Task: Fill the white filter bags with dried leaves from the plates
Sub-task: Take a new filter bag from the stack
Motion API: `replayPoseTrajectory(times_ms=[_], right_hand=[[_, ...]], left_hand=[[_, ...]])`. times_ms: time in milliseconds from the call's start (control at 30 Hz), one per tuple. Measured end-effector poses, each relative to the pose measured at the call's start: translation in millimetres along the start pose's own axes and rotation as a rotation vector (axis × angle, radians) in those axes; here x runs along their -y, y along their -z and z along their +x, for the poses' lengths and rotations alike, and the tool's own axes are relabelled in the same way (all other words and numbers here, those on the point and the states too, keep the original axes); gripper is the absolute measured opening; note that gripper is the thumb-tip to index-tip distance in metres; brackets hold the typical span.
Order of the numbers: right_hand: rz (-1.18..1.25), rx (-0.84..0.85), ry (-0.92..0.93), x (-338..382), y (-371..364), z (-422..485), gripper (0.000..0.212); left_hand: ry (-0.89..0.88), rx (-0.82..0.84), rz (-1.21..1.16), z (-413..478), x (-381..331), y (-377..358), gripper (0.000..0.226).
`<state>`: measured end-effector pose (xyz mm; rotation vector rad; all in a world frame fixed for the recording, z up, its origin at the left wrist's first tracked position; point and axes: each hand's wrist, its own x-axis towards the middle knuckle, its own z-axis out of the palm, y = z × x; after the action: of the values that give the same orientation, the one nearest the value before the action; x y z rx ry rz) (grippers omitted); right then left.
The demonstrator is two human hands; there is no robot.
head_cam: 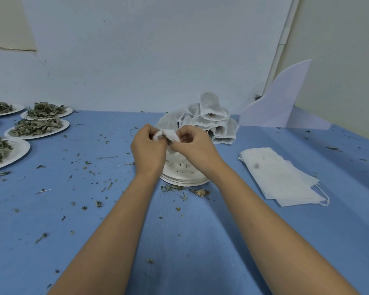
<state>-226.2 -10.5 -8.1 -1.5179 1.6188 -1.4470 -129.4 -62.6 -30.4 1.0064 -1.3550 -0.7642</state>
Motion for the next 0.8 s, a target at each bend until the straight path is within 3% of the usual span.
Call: replayPoseTrajectory(times_ms=[133,233,333,467,600,700,800], right_hand=[[0.227,-0.026,-0.118,-3.3,10.6,1.3,0.012],[0.251,-0.07,-0.11,-5.7,14.6,2.0,0.015],[0.082,-0.162,-0.048,-7.7,12.9,3.4,0.018],[-0.212,-0.346,0.046,-10.2,4.0,1.5,0.03],[-0.388,-0.404,0.084,-13.9,-2.7,-1.1,0.027],[-0.356,-0.372,0.046,-14.4,2.9,0.7,0.015],[-0.194,-0.286,0.012,-15.0,5.3,1.0,0.041]], left_hand=[[0.042,0.157,-0.135,0.7,-3.0,1.3,0.025],[0.072,0.238,-0.21,1.8,-4.7,1.4,0.018],[0.028,0.196,-0.157,0.3,-6.8,0.1,0.02],[-0.175,0.003,0.156,-3.7,-6.7,0.3,0.034],[-0.406,0.051,0.375,-16.8,-7.6,-5.4,0.031],[-0.275,0.045,0.256,-14.4,-5.9,-9.2,0.018],[-0.131,0.183,0.102,-13.0,-4.7,-10.9,0.025]])
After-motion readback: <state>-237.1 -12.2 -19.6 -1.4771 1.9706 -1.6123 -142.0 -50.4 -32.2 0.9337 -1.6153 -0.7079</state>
